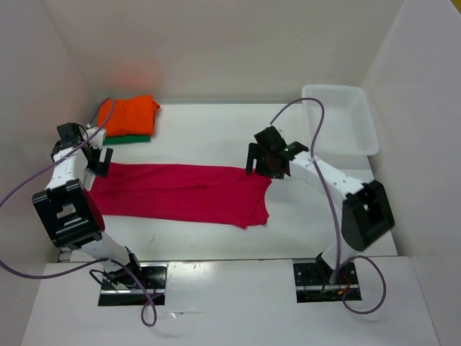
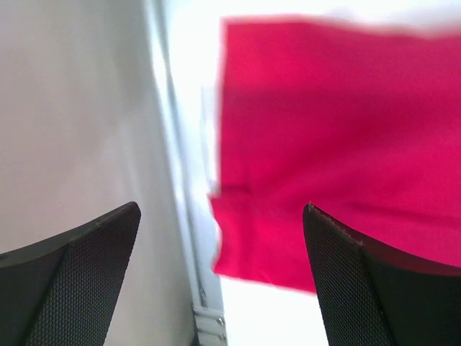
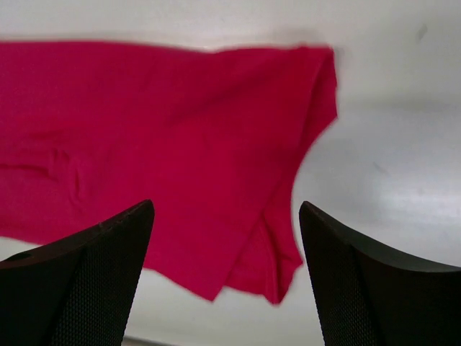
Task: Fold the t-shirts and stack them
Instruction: Fold the other side of the tshirt into a rectangle, then rotate the tshirt 90 degrees
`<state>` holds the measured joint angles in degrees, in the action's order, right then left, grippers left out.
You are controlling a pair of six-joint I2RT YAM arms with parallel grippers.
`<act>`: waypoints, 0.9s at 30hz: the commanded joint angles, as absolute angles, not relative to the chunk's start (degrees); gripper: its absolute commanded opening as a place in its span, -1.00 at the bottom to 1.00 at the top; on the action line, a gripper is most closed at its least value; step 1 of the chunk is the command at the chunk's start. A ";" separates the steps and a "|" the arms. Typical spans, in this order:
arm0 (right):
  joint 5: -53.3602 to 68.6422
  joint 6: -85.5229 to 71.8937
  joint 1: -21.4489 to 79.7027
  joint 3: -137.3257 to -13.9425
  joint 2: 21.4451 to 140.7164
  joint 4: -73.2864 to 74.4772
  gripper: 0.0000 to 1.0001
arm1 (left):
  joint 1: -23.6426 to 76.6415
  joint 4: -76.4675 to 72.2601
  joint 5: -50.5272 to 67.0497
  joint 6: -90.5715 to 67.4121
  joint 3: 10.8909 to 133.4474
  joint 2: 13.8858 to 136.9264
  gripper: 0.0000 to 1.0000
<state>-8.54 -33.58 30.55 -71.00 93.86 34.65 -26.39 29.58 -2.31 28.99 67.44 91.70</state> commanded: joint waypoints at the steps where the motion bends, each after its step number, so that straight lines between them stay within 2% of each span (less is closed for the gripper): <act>1: -9.15 -40.50 30.85 -63.14 84.14 37.26 0.72 | -27.60 26.54 -1.32 25.58 72.50 98.07 1.00; 5: -4.77 -46.66 31.99 -54.86 80.96 38.40 0.72 | -28.39 25.32 1.39 24.43 78.56 105.36 1.00; 9: -1.24 -52.81 34.71 -48.35 80.33 37.88 0.72 | -26.82 22.95 6.76 24.96 79.28 108.36 1.00; 16: 4.56 -54.14 35.86 -44.91 82.79 32.62 0.72 | -24.87 20.65 3.54 26.64 82.00 115.12 1.00; 20: 5.89 -54.14 35.86 -43.16 86.91 30.51 0.59 | -24.87 20.13 -0.17 26.63 82.71 117.42 1.00; 22: 5.89 -54.14 35.86 -43.15 88.41 29.98 0.39 | -24.87 18.29 -3.49 26.63 81.66 117.42 1.00; 23: 5.89 -54.14 35.86 -43.15 90.07 29.97 0.22 | -24.87 18.28 -4.30 26.63 81.13 117.42 1.00; 24: 5.28 -53.53 35.86 -43.15 90.78 29.97 -0.15 | -24.87 17.59 -4.31 26.63 80.51 117.42 1.00; 27: 4.39 -52.13 35.86 -45.26 94.03 29.36 -0.63 | -26.01 18.10 -4.31 26.63 79.98 116.73 1.00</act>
<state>7.29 -53.15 35.48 -45.28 89.32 32.64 -24.62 19.73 -0.64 26.59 81.43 115.63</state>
